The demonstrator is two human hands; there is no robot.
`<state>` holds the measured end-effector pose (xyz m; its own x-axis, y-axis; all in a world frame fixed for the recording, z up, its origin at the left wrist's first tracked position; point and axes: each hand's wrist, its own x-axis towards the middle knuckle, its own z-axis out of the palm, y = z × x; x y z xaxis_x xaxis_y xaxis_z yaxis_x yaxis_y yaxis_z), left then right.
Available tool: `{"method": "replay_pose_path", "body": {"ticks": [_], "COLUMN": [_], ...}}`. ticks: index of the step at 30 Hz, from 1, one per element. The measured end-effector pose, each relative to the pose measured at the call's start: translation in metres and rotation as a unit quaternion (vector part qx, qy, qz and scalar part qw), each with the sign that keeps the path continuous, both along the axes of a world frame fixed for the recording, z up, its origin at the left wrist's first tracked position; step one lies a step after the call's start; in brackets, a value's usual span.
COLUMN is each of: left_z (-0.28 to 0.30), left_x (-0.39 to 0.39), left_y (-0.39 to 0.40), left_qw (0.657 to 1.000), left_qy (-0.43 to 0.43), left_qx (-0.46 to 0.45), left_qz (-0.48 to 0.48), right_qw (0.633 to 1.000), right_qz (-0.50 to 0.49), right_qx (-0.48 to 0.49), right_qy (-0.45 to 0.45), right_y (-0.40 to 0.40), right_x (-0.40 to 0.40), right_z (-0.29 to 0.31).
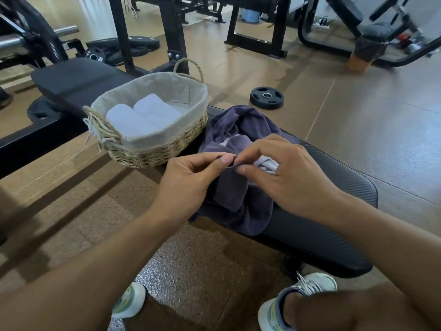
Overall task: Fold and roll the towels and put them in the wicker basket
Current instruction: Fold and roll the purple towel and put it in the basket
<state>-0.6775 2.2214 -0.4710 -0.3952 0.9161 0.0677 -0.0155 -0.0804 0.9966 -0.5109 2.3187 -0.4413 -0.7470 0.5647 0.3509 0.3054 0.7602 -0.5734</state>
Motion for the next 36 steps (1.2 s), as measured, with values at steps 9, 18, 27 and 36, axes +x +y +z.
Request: {"method": "replay_pose_path", "body": {"ticks": [9,18,27,36], "left_z": [-0.009,-0.010,-0.013,-0.007], "left_x": [0.004,0.005,0.015,0.012], "left_y": [-0.004,-0.007,-0.010,-0.012], "left_qw": [0.996,0.995,0.998,0.999], "left_qy": [-0.085,-0.085,-0.020,0.023], "left_qx": [-0.006,0.003,0.035,0.024], "left_qz": [-0.021,-0.058,-0.043,-0.012], "right_qw": [0.999,0.998,0.999,0.999], "right_qz": [-0.019,-0.024,-0.031,-0.028], "right_qx": [-0.029,-0.020,-0.021,-0.035], "right_qy": [0.019,0.055,0.038,0.028], "right_y": [-0.001,0.000,-0.001,-0.005], "right_x": [-0.001,0.000,0.001,0.001], "right_z": [-0.002,-0.002,0.000,0.004]}}
